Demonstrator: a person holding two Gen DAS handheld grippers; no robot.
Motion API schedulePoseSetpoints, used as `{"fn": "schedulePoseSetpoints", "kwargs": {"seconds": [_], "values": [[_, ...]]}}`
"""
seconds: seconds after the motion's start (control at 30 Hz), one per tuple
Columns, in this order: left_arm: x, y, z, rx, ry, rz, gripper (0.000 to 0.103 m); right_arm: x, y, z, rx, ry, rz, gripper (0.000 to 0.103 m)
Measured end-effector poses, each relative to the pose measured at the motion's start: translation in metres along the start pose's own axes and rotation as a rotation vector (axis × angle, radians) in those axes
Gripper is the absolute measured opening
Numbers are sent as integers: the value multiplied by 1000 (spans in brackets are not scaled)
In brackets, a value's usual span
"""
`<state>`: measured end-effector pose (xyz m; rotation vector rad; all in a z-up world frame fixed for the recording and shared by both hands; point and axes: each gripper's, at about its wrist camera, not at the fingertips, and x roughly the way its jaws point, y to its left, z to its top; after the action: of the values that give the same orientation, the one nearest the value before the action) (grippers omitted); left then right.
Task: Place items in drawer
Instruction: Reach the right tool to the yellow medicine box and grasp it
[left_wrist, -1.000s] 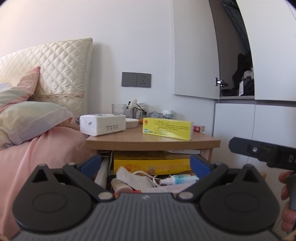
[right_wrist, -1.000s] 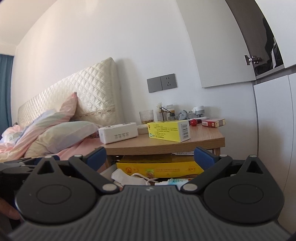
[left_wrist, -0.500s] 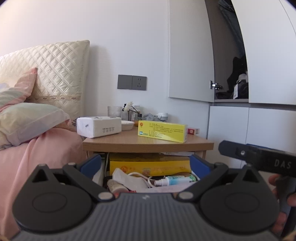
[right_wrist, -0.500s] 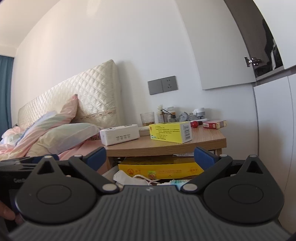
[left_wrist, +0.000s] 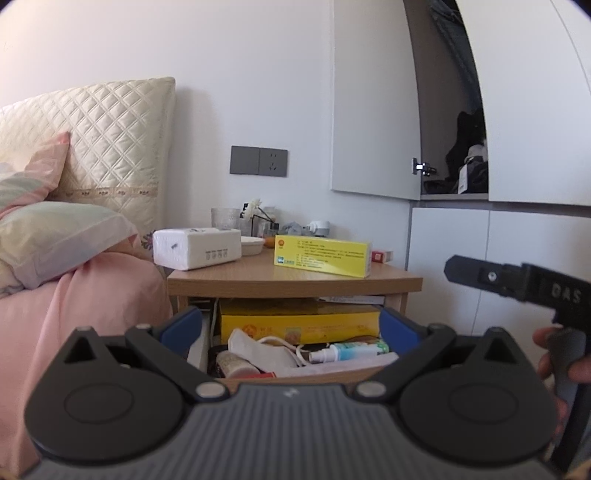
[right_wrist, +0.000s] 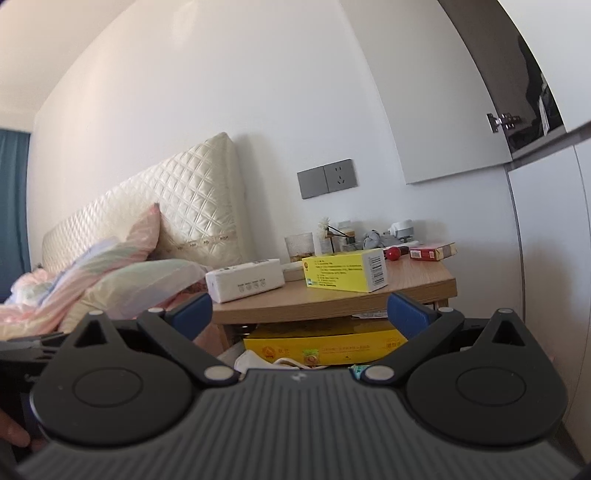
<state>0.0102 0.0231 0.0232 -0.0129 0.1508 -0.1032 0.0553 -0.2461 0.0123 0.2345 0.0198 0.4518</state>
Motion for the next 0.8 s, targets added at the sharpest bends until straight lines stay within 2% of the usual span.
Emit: {"fn": "schedulePoseSetpoints", "kwargs": {"seconds": [0.13, 0.2, 0.4, 0.57, 0.67, 0.8], "values": [[-1, 2, 0, -15, 5, -7, 103, 7, -10, 5, 52, 2, -13, 103], [-2, 2, 0, -22, 8, -10, 103, 18, -14, 8, 84, 35, 8, 103], [-4, 4, 1, -41, 12, -17, 103, 59, -12, 30, 40, 89, 33, 103], [-7, 4, 1, -45, 4, -13, 103, 110, -14, 56, 45, 130, 62, 103], [-9, 4, 2, -48, -1, -10, 103, 149, -14, 70, 32, 202, 48, 102], [-11, 3, 2, -52, -8, -7, 103, 204, -12, 90, -62, 302, 14, 102]]}}
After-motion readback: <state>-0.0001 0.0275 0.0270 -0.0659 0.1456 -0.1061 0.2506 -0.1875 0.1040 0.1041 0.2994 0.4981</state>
